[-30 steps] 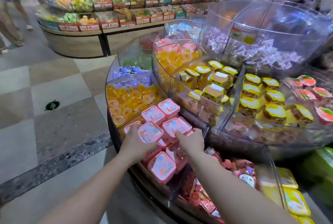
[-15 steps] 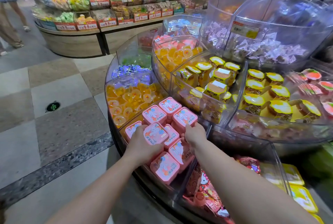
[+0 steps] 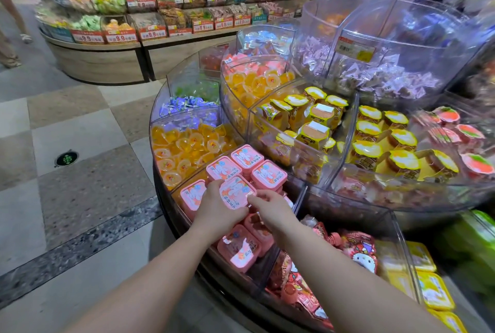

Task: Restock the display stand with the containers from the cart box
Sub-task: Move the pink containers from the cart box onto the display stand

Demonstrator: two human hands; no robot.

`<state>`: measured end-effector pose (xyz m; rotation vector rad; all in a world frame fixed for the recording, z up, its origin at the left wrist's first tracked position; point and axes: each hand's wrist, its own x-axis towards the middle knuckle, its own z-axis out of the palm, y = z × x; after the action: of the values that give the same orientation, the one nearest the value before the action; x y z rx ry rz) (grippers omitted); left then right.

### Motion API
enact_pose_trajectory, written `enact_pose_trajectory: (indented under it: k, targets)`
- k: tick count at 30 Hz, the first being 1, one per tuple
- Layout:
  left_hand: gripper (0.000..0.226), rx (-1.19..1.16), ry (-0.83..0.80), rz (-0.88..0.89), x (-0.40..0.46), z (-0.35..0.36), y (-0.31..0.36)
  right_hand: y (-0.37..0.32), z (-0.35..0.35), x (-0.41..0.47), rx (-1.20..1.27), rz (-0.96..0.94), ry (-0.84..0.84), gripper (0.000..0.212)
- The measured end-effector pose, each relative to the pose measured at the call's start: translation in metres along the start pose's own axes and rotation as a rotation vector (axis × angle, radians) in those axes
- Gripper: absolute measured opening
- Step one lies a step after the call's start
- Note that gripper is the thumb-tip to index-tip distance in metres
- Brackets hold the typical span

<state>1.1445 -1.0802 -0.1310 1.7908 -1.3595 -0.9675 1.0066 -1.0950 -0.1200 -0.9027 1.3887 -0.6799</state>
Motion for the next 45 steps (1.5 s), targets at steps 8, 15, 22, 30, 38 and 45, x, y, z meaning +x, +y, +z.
enact_pose_trajectory:
  k: [8, 15, 22, 30, 38, 45]
  targets:
    - [0.082, 0.099, -0.427, 0.141, 0.001, -0.024, -0.008, -0.004, -0.016, -0.003, -0.174, -0.100, -0.034, 0.021]
    - [0.079, -0.390, -0.226, -0.183, 0.005, -0.016, -0.025, 0.009, -0.002, -0.005, 0.275, 0.086, 0.084, 0.022]
    - [0.037, -0.672, -0.283, -0.305, 0.003, 0.000, -0.019, 0.009, 0.002, -0.015, 0.107, 0.161, -0.070, 0.021]
    - [0.032, -0.435, -0.355, -0.295, 0.018, -0.015, -0.014, 0.013, -0.013, -0.005, -0.155, -0.080, 0.207, 0.029]
    - [0.061, -0.145, -0.106, -0.117, 0.006, -0.006, -0.015, 0.006, 0.009, -0.007, 0.175, 0.233, 0.081, 0.020]
    - [0.045, -0.107, -0.088, -0.099, 0.002, -0.004, -0.015, 0.001, 0.011, 0.004, 0.071, 0.234, 0.061, 0.024]
